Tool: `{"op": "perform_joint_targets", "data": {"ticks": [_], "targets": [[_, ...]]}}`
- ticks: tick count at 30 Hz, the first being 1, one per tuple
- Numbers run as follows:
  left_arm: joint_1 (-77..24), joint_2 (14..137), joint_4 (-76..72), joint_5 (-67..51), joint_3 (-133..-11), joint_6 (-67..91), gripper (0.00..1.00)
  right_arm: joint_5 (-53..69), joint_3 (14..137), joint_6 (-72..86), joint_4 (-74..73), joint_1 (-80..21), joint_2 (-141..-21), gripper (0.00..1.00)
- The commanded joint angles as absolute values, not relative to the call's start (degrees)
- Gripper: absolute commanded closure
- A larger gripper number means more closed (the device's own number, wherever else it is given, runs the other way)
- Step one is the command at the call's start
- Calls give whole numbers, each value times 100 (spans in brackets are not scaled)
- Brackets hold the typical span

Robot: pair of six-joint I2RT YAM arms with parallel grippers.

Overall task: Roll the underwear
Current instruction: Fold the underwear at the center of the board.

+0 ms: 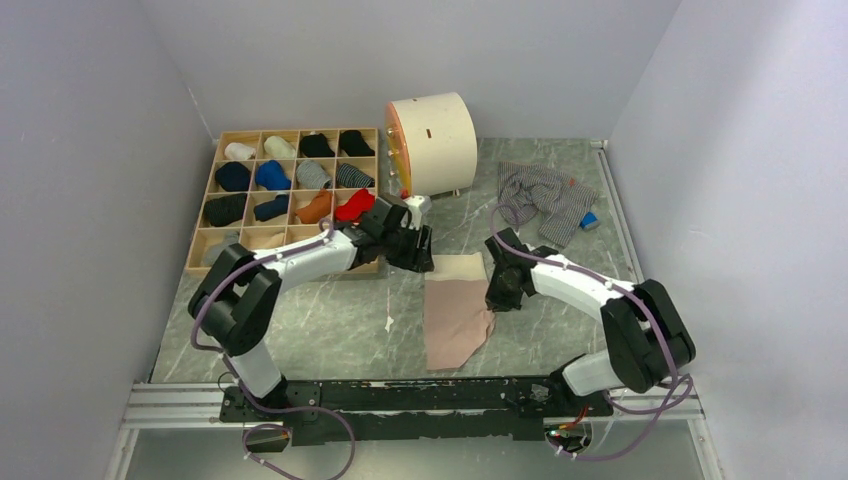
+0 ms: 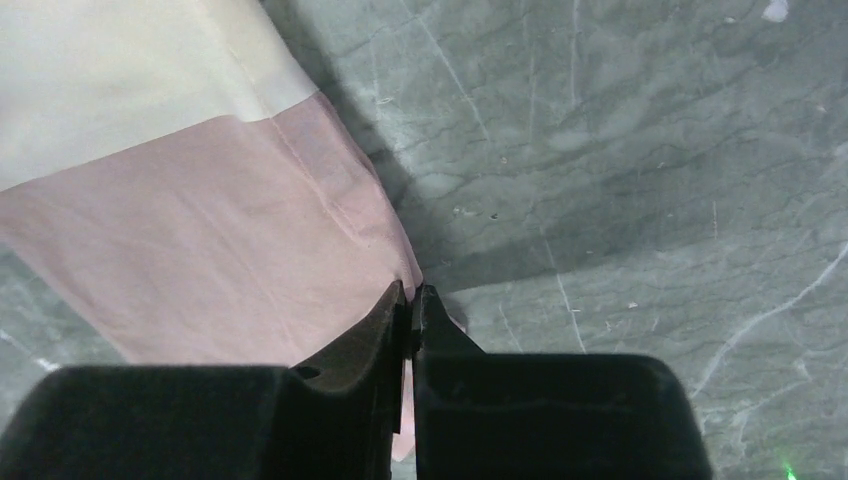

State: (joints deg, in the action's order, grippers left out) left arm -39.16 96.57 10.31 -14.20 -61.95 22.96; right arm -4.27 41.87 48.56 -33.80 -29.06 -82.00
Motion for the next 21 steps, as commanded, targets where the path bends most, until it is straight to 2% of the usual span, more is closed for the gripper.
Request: {"op": "perform_joint_targets", "data": {"ticks": [1,3,8,10,14,21], "targets": [[-4144,9908,859,-1710,-6694,2089,42,91,4073,4791,-2930,-2772,-7869,91],[-4290,10040,893,-1704,-6856,2024,41,110,4048,4771,-2948,-2753,-7868,86],[-4435,10443,1019,-1591,-7144,2118,43,87,4118,4529,-3032,-2534,-7633,55],[-4456,10510,958,-1519,-7093,2152,43,172,4208,4348,-2978,-2418,-7542,47],[-4457,10625,1012,-1261,-7035,2193,45,525,4511,3963,-2706,-2193,-7783,47],[-4457,10412,1024,-930,-6796,2210,45,372,5305,3538,-2521,-2024,-8895,48]]}}
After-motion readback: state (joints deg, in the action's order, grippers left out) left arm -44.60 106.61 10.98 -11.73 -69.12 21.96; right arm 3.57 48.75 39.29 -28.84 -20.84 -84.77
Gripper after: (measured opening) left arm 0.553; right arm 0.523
